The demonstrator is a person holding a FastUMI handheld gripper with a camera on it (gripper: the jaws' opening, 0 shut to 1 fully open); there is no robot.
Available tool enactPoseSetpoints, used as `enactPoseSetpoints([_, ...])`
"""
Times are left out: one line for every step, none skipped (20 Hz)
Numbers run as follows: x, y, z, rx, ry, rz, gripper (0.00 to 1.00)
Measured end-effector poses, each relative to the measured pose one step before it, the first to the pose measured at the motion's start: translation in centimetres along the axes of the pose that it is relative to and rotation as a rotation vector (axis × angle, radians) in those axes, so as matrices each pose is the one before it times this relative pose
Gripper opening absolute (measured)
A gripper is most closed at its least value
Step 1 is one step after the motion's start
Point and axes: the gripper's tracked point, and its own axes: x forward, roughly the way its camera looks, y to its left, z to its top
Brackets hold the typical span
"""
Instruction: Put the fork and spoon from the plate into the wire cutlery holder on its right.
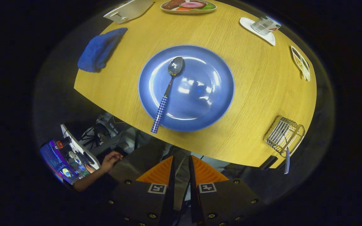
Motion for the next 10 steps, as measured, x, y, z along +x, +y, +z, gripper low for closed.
enactPoseSetpoints([0.237,0.484,0.566,0.00306,-0.00072,0.00334,0.23])
enactPoseSetpoints([0.333,0.589,0.450,0.00754,-0.00417,0.00718,0.23])
enactPoseSetpoints([0.266,0.527,0.852,0.01647,-0.00985,0.00795,0.23])
enactPoseSetpoints([0.275,0.600,0.407,0.01221,-0.00553,0.01132,0.23])
enactPoseSetpoints([0.273,0.373,0.607,0.00965,-0.00037,0.00645,0.23])
enactPoseSetpoints([0.263,0.475,0.432,0.00789,-0.00472,0.00401,0.23])
enactPoseSetpoints([0.304,0.402,0.442,0.01090,-0.00307,0.00298,0.23])
enactPoseSetpoints([0.275,0.549,0.394,0.01190,-0.00306,0.01158,0.23])
enactPoseSetpoints([0.365,0.435,0.343,0.00945,0.00244,0.00700,0.23])
enactPoseSetpoints([0.458,0.214,0.277,0.00609,0.00152,-0.00123,0.23])
